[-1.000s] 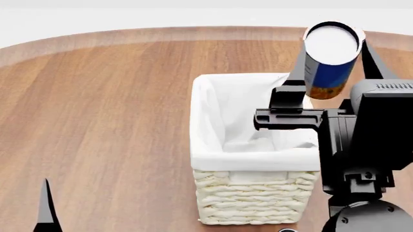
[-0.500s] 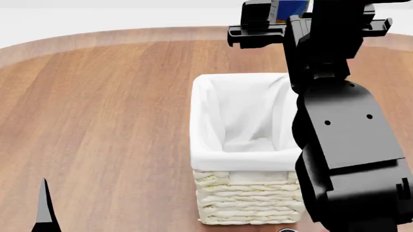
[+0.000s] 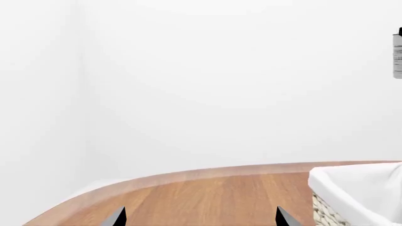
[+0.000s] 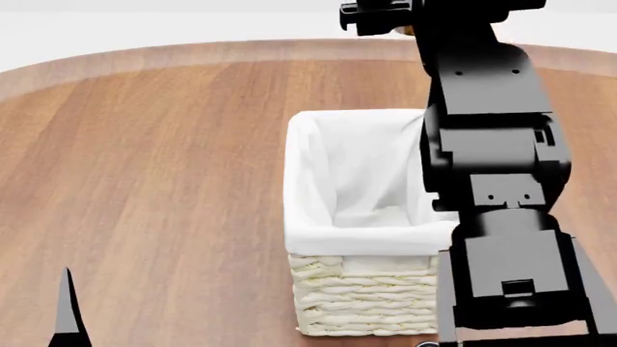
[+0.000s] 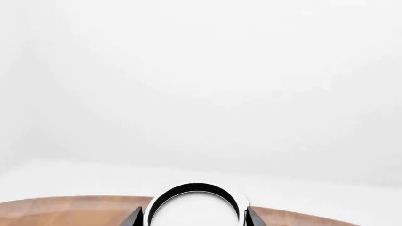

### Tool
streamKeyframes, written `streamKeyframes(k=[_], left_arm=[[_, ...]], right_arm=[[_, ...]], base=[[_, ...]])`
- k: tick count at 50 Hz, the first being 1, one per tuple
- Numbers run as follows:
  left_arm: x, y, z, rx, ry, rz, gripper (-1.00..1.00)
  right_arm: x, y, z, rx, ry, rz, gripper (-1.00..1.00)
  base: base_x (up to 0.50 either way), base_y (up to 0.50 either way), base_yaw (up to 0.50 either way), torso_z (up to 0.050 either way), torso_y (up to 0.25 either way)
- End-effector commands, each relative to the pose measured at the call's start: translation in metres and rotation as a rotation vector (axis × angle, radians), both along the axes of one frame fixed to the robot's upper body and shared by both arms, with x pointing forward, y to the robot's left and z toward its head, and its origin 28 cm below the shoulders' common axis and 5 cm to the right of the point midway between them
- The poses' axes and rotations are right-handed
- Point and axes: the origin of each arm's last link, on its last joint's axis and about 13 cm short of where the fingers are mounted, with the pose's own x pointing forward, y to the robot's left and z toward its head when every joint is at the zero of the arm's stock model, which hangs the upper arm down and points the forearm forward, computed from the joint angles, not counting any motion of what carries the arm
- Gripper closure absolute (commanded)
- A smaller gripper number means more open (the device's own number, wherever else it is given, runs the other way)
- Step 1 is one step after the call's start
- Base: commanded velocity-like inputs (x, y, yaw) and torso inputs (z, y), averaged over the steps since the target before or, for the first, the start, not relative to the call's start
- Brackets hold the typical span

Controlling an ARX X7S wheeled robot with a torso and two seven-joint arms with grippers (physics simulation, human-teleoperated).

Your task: Pick up the alphabet soup and put it in the basket.

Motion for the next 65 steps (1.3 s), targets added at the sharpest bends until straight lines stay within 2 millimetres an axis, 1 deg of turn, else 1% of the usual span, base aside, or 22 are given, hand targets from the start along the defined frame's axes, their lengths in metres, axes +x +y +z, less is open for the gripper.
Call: streamKeyframes(k=[1,5,8,10,14,21,29,31,32,36,65], left_arm=[[0.001,0.001,-0.002,-0.001,0.003,0.002,-1.00],[0.001,0.000,-0.002,0.000,0.004,-0.002,-1.00],[0.001,0.001,-0.002,-0.001,0.003,0.001,-1.00],[0.000,0.001,-0.002,-0.002,0.003,0.002,-1.00],[0.000,0.001,-0.002,-0.001,0.002,0.002,-1.00],[-0.001,0.001,-0.001,-0.003,-0.001,0.001,-1.00],[0.001,0.001,-0.002,-0.003,0.003,0.001,-1.00],[0.001,0.001,-0.002,-0.005,0.005,0.001,-1.00],[0.002,0.000,-0.003,-0.004,0.007,-0.003,-1.00],[0.003,0.001,-0.005,-0.006,0.011,-0.002,-1.00],[0.002,0.001,-0.004,-0.005,0.008,0.002,-1.00]], right_arm=[[0.002,0.003,0.003,-0.095,0.080,0.039,1.00],[0.002,0.005,-0.001,-0.069,0.142,0.098,1.00],[0.001,0.006,-0.002,-0.035,0.157,0.103,1.00],[0.001,0.007,-0.006,-0.065,0.188,0.110,1.00],[-0.001,0.004,-0.012,-0.018,0.247,0.136,1.00],[-0.003,0.002,-0.022,0.017,0.320,0.126,1.00],[-0.006,0.002,-0.034,-0.003,0.413,0.115,1.00],[-0.006,0.002,-0.035,-0.001,0.415,0.111,1.00],[-0.006,0.002,-0.042,0.002,0.432,0.113,1.00],[-0.008,0.002,-0.051,-0.005,0.461,0.111,1.00],[-0.014,0.000,-0.089,-0.006,0.564,0.097,1.00]], base=[[0.00,0.00,0.00,0.000,0.000],[0.00,0.00,0.00,0.000,0.000],[0.00,0.00,0.00,0.000,0.000],[0.00,0.00,0.00,0.000,0.000],[0.00,0.00,0.00,0.000,0.003],[0.00,0.00,0.00,0.000,0.000],[0.00,0.00,0.00,0.002,0.001],[0.00,0.00,0.00,0.000,0.000],[0.00,0.00,0.00,0.000,0.000],[0.00,0.00,0.00,0.000,0.000],[0.00,0.00,0.00,0.000,0.001]])
